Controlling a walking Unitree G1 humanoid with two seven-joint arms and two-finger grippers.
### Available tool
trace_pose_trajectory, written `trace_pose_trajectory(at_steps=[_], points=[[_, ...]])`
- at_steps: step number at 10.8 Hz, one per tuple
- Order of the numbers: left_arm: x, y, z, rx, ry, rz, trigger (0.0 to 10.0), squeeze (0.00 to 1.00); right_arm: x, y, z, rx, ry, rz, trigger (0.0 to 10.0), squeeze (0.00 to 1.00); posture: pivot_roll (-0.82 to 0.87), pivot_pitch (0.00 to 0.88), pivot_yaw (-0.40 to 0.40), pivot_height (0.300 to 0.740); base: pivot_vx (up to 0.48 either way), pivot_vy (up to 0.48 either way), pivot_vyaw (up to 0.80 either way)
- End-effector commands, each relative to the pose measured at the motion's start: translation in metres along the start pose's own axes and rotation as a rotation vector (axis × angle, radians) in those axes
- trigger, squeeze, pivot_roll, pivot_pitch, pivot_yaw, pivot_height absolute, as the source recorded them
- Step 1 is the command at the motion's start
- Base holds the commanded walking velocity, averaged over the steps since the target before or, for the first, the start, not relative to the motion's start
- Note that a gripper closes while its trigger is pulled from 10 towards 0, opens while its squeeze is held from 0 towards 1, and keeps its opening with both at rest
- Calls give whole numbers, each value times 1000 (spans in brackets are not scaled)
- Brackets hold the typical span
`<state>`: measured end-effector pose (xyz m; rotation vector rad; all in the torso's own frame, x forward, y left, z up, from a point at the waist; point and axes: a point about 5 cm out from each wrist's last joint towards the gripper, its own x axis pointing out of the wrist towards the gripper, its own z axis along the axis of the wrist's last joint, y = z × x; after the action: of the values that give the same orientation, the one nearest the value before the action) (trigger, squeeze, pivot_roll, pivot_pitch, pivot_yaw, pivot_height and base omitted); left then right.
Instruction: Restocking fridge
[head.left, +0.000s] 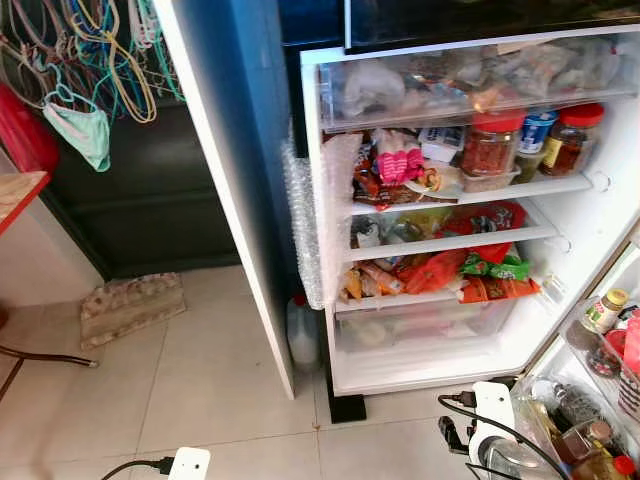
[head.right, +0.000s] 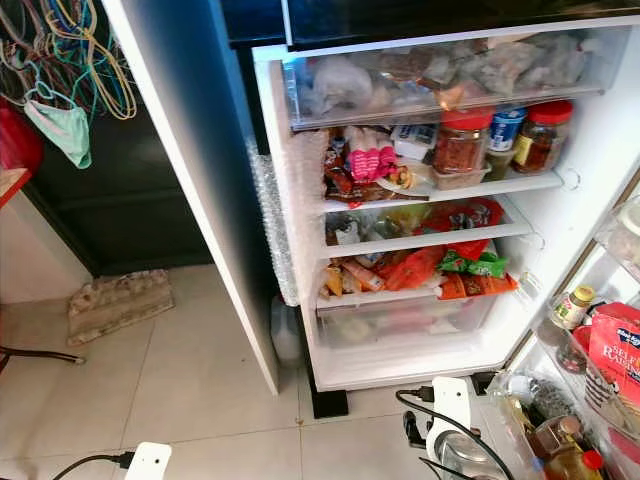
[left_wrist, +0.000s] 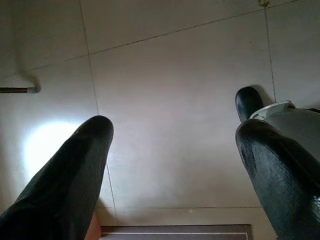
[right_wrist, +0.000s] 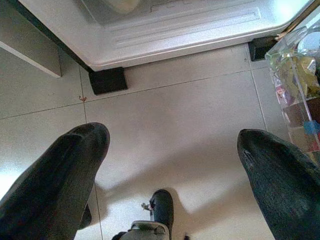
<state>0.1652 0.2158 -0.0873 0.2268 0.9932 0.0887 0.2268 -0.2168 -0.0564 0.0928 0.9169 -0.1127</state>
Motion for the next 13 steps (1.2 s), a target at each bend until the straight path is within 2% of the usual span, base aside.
trace_pose_trajectory(at_steps=[1,2,8,11,13], points=[[0,6,0,3,7,11,10000,0,1,3,4,17,-5,3,10000,0,-157,0,86,740,0,0,-800],[1,6,2,2,3,10,10000,0,1,3,5,2,-3,8,10000,0,-154,0,85,740,0,0,-769],[1,5,3,-4,1,8,10000,0,1,3,5,8,0,5,10000,0,-150,0,85,740,0,281,0],[1,6,3,-2,1,8,10000,0,1,4,5,-5,6,14,10000,0,-151,0,88,740,0,287,-638],[1,6,3,1,3,9,10000,0,1,4,5,-6,4,8,10000,0,-152,0,92,740,0,287,0]])
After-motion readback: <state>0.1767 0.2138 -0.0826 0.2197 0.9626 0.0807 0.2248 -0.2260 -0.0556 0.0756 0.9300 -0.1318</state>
